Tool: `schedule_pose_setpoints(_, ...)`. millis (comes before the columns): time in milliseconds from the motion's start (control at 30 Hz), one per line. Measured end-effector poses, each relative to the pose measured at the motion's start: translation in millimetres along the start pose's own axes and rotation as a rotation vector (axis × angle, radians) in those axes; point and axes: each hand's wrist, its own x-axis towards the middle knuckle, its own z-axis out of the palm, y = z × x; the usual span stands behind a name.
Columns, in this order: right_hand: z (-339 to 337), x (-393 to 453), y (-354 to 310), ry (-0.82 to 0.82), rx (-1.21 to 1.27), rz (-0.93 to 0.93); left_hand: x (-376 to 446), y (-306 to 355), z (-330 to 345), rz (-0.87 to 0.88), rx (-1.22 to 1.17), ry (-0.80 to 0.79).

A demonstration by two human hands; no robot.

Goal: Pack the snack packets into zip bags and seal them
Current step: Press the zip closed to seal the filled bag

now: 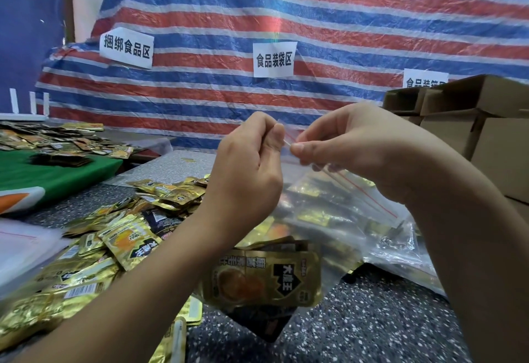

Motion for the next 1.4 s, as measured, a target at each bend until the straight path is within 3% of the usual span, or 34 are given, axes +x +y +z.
schedule_pose_setpoints(567,3.0,-1.7,-1.1,0.005,-0.150,0.003,-1.2,-2.8,2.8,0.052,0.031,0.027)
schedule_pose_setpoints(1400,8.2,-7.7,12.5,0.071,-0.118,-0.040,-0.4,-5.0,2.5,0.042,0.020,0.026)
